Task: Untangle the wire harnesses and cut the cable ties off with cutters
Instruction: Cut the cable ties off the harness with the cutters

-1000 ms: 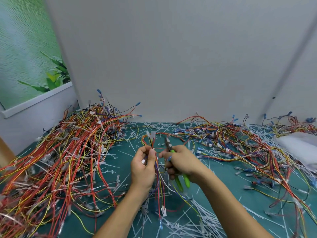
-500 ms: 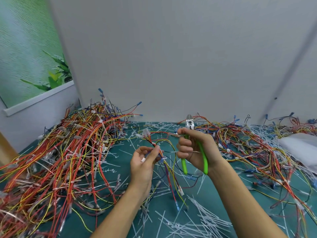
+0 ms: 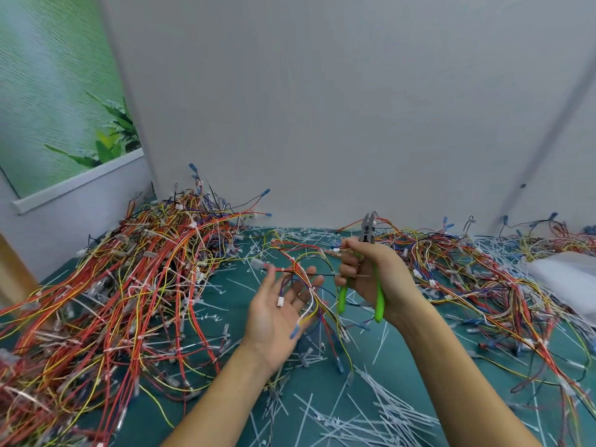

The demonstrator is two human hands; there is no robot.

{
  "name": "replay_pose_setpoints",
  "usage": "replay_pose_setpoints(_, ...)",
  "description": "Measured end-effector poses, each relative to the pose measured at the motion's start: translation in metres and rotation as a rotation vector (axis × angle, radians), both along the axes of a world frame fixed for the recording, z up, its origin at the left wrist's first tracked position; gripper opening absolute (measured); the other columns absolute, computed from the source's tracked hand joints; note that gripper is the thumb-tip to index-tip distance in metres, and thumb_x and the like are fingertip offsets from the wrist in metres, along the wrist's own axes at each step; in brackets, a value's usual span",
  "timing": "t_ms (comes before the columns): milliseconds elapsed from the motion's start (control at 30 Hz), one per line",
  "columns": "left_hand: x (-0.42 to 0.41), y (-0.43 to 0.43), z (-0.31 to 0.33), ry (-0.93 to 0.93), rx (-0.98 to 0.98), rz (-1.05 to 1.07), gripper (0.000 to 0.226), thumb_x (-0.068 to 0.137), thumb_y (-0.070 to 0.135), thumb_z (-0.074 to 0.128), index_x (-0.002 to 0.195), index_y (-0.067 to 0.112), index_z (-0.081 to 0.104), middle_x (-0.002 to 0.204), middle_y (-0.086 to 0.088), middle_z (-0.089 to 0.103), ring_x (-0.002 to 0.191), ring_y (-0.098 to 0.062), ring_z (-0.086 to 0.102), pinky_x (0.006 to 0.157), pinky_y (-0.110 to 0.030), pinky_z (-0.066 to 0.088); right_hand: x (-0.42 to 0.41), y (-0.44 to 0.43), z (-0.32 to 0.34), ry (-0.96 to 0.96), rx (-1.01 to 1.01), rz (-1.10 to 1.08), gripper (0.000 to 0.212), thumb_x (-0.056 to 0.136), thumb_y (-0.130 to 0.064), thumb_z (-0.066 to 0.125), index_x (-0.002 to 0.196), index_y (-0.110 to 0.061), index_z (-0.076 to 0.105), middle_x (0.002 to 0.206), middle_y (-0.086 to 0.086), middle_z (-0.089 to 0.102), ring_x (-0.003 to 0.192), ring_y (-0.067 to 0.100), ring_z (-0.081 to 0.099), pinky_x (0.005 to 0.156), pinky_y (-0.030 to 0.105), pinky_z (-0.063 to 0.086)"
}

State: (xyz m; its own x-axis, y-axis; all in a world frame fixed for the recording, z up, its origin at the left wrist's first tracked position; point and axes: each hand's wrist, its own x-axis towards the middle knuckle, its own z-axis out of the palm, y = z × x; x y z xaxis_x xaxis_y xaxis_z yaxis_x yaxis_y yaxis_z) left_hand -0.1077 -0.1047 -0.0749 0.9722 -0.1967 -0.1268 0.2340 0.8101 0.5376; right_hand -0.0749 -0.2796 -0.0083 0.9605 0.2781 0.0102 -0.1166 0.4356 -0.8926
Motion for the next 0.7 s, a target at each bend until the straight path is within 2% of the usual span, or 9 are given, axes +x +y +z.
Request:
replay_pose_setpoints(100, -0.001, 0.002, -0.002, -0.014, -0.025, -0.036, 0.054, 0.093, 0.056, 0.058, 0.121, 0.010, 0.064, 0.132, -0.017, 0.065, 0.122, -0.040, 0.063, 0.090, -0.050, 0.053, -0.001, -0.002, 0.002, -0.014, 0.010, 0.003, 0.013, 0.099, -0.019, 0.055, 0.090, -0.010, 0.059, 0.068, -0.001, 0.032, 0.055, 0.013, 0.034, 0.056, 0.030, 0.035)
replay_pose_setpoints(200, -0.002, -0.003, -0.003, -0.098, 0.014, -0.062, 0.034, 0.090, 0.039, 0.068, 0.108, 0.010, 0.071, 0.116, -0.016, 0.068, 0.113, -0.038, 0.067, 0.094, -0.051, 0.052, -0.006, 0.000, 0.005, -0.002, 0.126, 0.137, 0.014, 0.092, -0.025, 0.060, 0.086, -0.013, 0.061, 0.068, -0.004, 0.028, 0.055, 0.012, 0.028, 0.055, 0.028, 0.033)
replay_pose_setpoints(300, -0.006, -0.009, -0.003, -0.173, 0.074, -0.144, 0.022, 0.093, 0.024, 0.061, 0.096, 0.009, 0.077, 0.098, -0.012, 0.075, 0.083, -0.021, 0.072, 0.074, -0.036, 0.058, -0.012, 0.009, 0.004, 0.084, 0.307, 0.318, 0.018, 0.096, -0.026, 0.054, 0.088, -0.012, 0.062, 0.065, -0.006, 0.027, 0.055, 0.010, 0.026, 0.055, 0.027, 0.031)
replay_pose_setpoints(400, -0.007, -0.010, -0.005, -0.192, 0.137, -0.169, 0.027, 0.089, 0.022, 0.058, 0.090, 0.004, 0.079, 0.089, -0.005, 0.076, 0.075, -0.012, 0.068, 0.069, -0.026, 0.056, -0.015, 0.016, 0.000, 0.140, 0.345, 0.369, 0.019, 0.097, -0.026, 0.051, 0.089, -0.012, 0.060, 0.068, -0.006, 0.022, 0.058, 0.011, 0.021, 0.056, 0.027, 0.028)
replay_pose_setpoints(467, -0.006, -0.010, -0.005, -0.194, 0.156, -0.158, 0.025, 0.088, 0.018, 0.059, 0.099, 0.000, 0.073, 0.088, -0.007, 0.076, 0.073, -0.014, 0.068, 0.067, -0.030, 0.055, -0.015, 0.017, 0.000, 0.153, 0.318, 0.347, 0.018, 0.096, -0.026, 0.052, 0.088, -0.012, 0.059, 0.070, -0.005, 0.020, 0.057, 0.011, 0.022, 0.055, 0.027, 0.029)
replay_pose_setpoints(533, -0.004, -0.013, -0.005, -0.167, 0.196, -0.117, 0.029, 0.086, 0.014, 0.062, 0.113, 0.004, 0.059, 0.088, -0.010, 0.077, 0.071, -0.015, 0.068, 0.067, -0.036, 0.044, -0.014, 0.015, 0.000, 0.160, 0.261, 0.319, 0.016, 0.094, -0.026, 0.054, 0.087, -0.012, 0.059, 0.068, -0.005, 0.023, 0.054, 0.010, 0.026, 0.054, 0.027, 0.029)
replay_pose_setpoints(600, -0.002, -0.014, -0.007, -0.133, 0.223, -0.081, 0.032, 0.081, 0.014, 0.068, 0.111, 0.011, 0.057, 0.086, -0.012, 0.077, 0.072, -0.015, 0.067, 0.068, -0.036, 0.037, -0.014, 0.014, 0.000, 0.164, 0.201, 0.315, 0.016, 0.093, -0.026, 0.054, 0.088, -0.012, 0.058, 0.067, -0.005, 0.026, 0.052, 0.009, 0.028, 0.054, 0.026, 0.029)
replay_pose_setpoints(700, -0.003, -0.016, -0.007, -0.135, 0.235, -0.139, 0.031, 0.085, 0.020, 0.067, 0.111, 0.003, 0.060, 0.085, -0.008, 0.076, 0.070, -0.012, 0.065, 0.071, -0.037, 0.040, -0.015, 0.013, 0.000, 0.176, 0.208, 0.345, 0.017, 0.096, -0.025, 0.052, 0.088, -0.012, 0.058, 0.067, -0.005, 0.026, 0.054, 0.010, 0.022, 0.053, 0.026, 0.027)
